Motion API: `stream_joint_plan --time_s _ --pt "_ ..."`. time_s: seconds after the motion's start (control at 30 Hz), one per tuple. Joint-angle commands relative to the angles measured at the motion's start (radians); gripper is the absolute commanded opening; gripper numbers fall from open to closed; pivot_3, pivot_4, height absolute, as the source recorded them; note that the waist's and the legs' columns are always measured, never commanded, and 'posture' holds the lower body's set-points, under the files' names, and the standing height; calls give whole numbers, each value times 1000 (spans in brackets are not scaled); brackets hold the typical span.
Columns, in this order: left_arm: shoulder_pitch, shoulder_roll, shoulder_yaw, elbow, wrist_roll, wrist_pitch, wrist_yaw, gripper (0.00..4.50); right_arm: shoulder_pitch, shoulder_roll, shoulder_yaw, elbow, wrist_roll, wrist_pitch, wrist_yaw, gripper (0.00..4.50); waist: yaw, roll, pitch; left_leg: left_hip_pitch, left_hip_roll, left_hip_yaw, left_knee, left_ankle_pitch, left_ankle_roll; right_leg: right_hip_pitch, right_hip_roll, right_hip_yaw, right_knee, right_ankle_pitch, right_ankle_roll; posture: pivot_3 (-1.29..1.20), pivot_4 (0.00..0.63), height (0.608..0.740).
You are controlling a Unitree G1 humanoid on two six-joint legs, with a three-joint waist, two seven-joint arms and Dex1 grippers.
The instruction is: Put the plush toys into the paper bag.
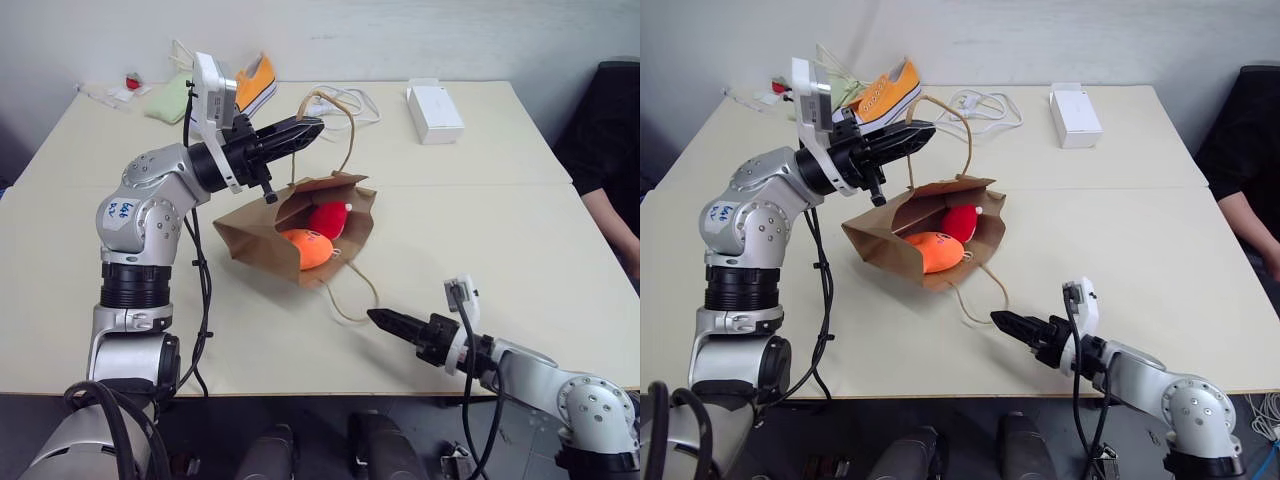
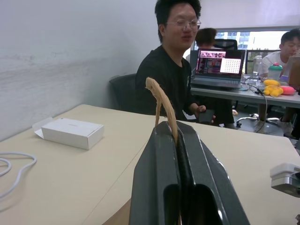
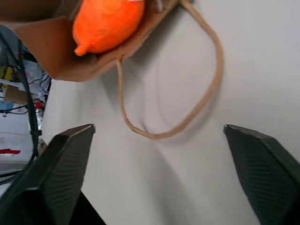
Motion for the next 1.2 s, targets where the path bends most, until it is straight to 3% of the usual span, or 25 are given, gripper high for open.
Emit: stream_joint_plan --time_s 0.03,0.17,0.27,0.5,0.63,0.87,1.0,1.2 --pt "-24 19 5 -33 2 -5 -11 0 -45 79 84 94 -68 -11 -14 4474 -8 -1 0 1 0 0 0 0 0 1 0 0 0 0 0 0 150 740" --pt "-29 21 9 -25 3 -4 -11 0 -103 129 77 124 -68 -17 -18 4474 -15 -1 0 1 0 0 -1 0 0 1 0 0 0 0 0 0 150 740" --pt "-34 16 7 -18 6 -10 -10 0 -123 137 76 111 -83 -21 0 3850 -14 0 0 1 0 0 -1 0 0 1 0 0 0 0 0 0 150 740" --pt "-17 10 7 -22 6 -18 -12 0 -120 97 34 -6 -43 -38 28 1427 -11 0 0 -1 0 -1 -1 0 0 0 0 -1 -1 0 0 0 150 740" --pt "-30 -4 19 -13 -1 -17 8 0 -137 12 -19 -109 -23 -54 89 19 -10 0 0 -1 0 -1 0 0 0 0 0 -1 -1 0 0 0 150 740" --pt "-48 -42 19 -1 3 -31 44 0 -306 -285 -225 -88 102 -83 62 19 -4 1 1 -1 0 -1 0 0 0 0 0 -1 -2 0 0 0 150 740" --pt "-36 -84 -16 -4 35 -60 64 0 -394 -455 -248 -39 96 -43 122 19 12 1 1 -1 0 -1 -1 0 0 0 0 -2 -2 0 0 0 150 740" --pt "-13 -161 -69 31 97 -126 82 0 -453 -474 -171 -24 -27 -51 169 19 24 0 1 -2 0 -1 0 -1 1 1 0 -2 -3 0 0 0 150 740"
